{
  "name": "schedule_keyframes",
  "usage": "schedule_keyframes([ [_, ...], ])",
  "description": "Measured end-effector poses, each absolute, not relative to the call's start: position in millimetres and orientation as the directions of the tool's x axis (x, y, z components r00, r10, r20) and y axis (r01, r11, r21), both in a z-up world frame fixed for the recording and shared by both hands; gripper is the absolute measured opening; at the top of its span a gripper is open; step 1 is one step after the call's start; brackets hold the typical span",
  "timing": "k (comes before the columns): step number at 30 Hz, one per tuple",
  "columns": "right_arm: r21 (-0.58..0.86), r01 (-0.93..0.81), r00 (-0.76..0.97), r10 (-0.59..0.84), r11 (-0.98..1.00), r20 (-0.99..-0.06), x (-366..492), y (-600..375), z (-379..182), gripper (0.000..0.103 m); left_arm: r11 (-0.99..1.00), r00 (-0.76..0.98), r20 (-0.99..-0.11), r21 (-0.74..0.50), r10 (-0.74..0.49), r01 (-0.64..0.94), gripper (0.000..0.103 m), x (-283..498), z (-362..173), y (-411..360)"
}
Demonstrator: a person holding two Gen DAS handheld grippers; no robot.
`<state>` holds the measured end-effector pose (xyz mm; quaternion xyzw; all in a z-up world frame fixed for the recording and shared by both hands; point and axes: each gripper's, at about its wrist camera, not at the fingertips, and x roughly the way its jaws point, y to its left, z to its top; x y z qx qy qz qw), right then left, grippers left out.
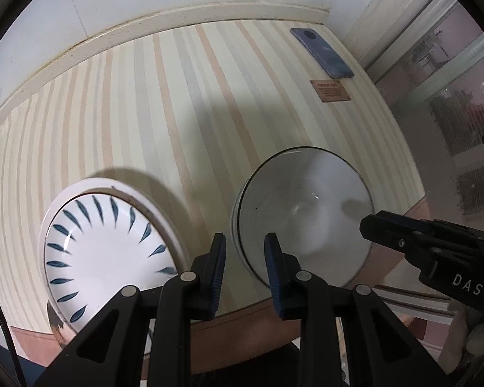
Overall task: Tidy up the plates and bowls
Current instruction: 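Open both tools and pull them back from the bowl stack, then close both tools on the rim of the three-bowl stack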
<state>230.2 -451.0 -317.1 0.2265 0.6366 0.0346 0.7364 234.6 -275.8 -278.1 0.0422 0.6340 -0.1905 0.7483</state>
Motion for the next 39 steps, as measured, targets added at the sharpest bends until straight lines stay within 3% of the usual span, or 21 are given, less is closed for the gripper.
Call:
schedule_keyframes([
  [1,0.362,0.233,0.194,0.322,0.903,-0.927,228.1,-450.1,-310.6,0.048,0.924,0.133,-0.962,-0.181,-0.237,0.338,0.023,233.1,-273.3,-272.9],
  [5,0.321,0.214,0.222,0.274,0.922,-0.936,217.4,-447.1,-288.4,0.057,0.915,0.165,-0.948,-0.203,-0.274,0.349,0.035,224.1,-249.8,-262.5],
  [7,0.309,0.207,0.233,0.260,0.928,-0.937,211.9,-445.5,-277.7,0.069,0.909,0.182,-0.940,-0.209,-0.288,0.360,0.035,219.9,-239.2,-259.0],
  [8,0.304,0.208,0.241,0.252,0.930,-0.937,208.5,-444.4,-271.7,0.072,0.907,0.189,-0.937,-0.212,-0.294,0.363,0.040,217.5,-233.7,-257.3],
  [9,0.301,0.206,0.245,0.248,0.931,-0.937,205.8,-443.1,-267.1,0.075,0.905,0.192,-0.935,-0.216,-0.300,0.366,0.054,216.6,-230.1,-256.5],
  [11,0.301,0.202,0.255,0.247,0.932,-0.935,199.7,-441.1,-258.2,0.075,0.900,0.211,-0.926,-0.219,-0.313,0.377,0.072,212.3,-219.2,-254.1],
  [14,0.302,0.200,0.262,0.246,0.932,-0.933,192.5,-439.5,-248.8,0.076,0.894,0.234,-0.915,-0.221,-0.328,0.390,0.074,208.8,-205.8,-252.3],
  [18,0.309,0.198,0.275,0.250,0.930,-0.928,183.8,-438.5,-240.1,0.086,0.888,0.241,-0.907,-0.234,-0.346,0.395,0.093,209.0,-196.1,-250.7],
  [29,0.343,0.228,0.268,0.280,0.911,-0.922,188.8,-453.7,-257.0,0.091,0.889,0.183,-0.918,-0.265,-0.351,0.373,0.093,236.5,-230.1,-261.6],
  [39,0.478,0.285,0.186,0.442,0.831,-0.878,215.0,-467.3,-338.8,0.092,0.889,0.032,-0.947,-0.289,-0.321,0.356,0.093,290.1,-297.3,-281.3],
])
